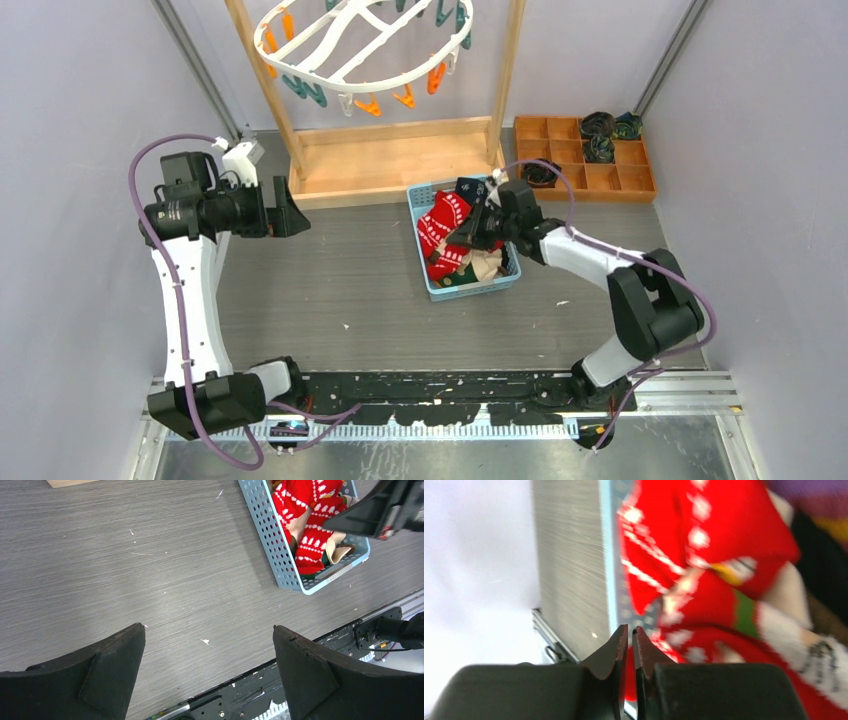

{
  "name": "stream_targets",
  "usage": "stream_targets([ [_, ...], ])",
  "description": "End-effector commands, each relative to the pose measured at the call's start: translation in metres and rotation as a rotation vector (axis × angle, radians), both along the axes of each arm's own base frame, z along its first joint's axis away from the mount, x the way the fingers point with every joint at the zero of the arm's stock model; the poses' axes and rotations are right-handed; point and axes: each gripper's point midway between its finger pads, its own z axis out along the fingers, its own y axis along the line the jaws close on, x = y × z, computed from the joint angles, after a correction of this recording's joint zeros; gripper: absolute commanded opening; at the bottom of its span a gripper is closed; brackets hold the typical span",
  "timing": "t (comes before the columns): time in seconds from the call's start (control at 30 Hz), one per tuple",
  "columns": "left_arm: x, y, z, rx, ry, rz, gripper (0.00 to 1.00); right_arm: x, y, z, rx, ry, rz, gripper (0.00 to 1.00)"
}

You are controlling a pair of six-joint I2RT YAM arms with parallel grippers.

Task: Remove the socks clipped to the hanger
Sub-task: Place the sock in the bin, then reset both arms

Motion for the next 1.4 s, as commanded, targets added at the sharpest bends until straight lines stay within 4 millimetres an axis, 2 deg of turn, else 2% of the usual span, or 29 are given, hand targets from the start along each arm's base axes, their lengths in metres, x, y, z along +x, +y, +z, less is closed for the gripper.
stream_targets([
  [0.0,0.006,0.002,0.012,-0.001,-0.037,-0.008,1.00,0.014,0.011,0.098,0.132,-0.162,0.032,0.15],
  [0.07,0.006,0.002,0.012,-0.006,-0.035,-0.008,1.00,0.018,0.007,0.097,0.140,-0.145,0.026,0.15],
  [0.13,0.006,0.002,0.012,-0.008,-0.034,-0.008,1.00,0.023,0.003,0.082,0.148,-0.104,0.008,0.15],
  [0.37,0.005,0.008,-0.003,0.022,-0.010,0.013,1.00,0.037,-0.015,-0.005,0.088,-0.011,-0.087,0.12],
  [0.47,0.006,0.011,-0.013,0.035,-0.004,0.023,1.00,0.042,-0.021,-0.017,0.049,-0.025,-0.118,0.12],
  [0.57,0.010,0.014,-0.019,0.048,-0.017,0.030,1.00,0.047,-0.025,0.003,0.042,-0.093,-0.134,0.17],
  [0.63,0.015,0.016,-0.022,0.055,-0.029,0.035,1.00,0.048,-0.028,0.030,0.039,-0.159,-0.136,0.29],
  [0.67,0.018,0.018,-0.024,0.061,-0.036,0.044,1.00,0.046,-0.031,0.046,0.032,-0.194,-0.132,0.41],
  [0.7,0.022,0.021,-0.027,0.070,-0.048,0.063,1.00,0.044,-0.032,0.061,0.029,-0.226,-0.123,0.59],
  [0.73,0.027,0.025,-0.030,0.081,-0.064,0.081,1.00,0.042,-0.033,0.075,0.028,-0.255,-0.107,0.95],
  [0.77,0.035,0.029,-0.030,0.095,-0.103,0.091,1.00,0.040,-0.033,0.087,0.022,-0.275,-0.089,0.99],
  [0.87,0.048,0.031,-0.041,0.099,-0.166,0.098,1.00,0.037,-0.047,0.114,-0.061,-0.330,-0.102,1.00],
  [0.9,0.057,0.033,-0.041,0.101,-0.213,0.103,1.00,0.038,-0.056,0.123,-0.098,-0.362,-0.138,1.00],
  [0.97,0.069,0.033,-0.052,0.081,-0.260,0.123,1.00,0.045,-0.087,0.138,-0.192,-0.428,-0.273,1.00],
  [1.03,0.080,0.033,-0.068,0.060,-0.297,0.129,1.00,0.053,-0.135,0.150,-0.322,-0.486,-0.487,1.00],
  [1.1,0.087,0.034,-0.092,0.028,-0.300,0.153,1.00,0.053,-0.174,0.155,-0.413,-0.494,-0.631,1.00],
  [1.27,0.114,0.036,-0.144,-0.010,-0.266,0.177,1.00,0.054,-0.258,0.143,-0.679,-0.508,-0.945,1.00],
  [1.3,0.120,0.038,-0.153,-0.019,-0.254,0.190,1.00,0.050,-0.271,0.129,-0.752,-0.533,-0.963,1.00],
  [1.37,0.129,0.040,-0.172,-0.038,-0.238,0.214,1.00,0.051,-0.282,0.112,-0.862,-0.631,-0.933,1.00],
])
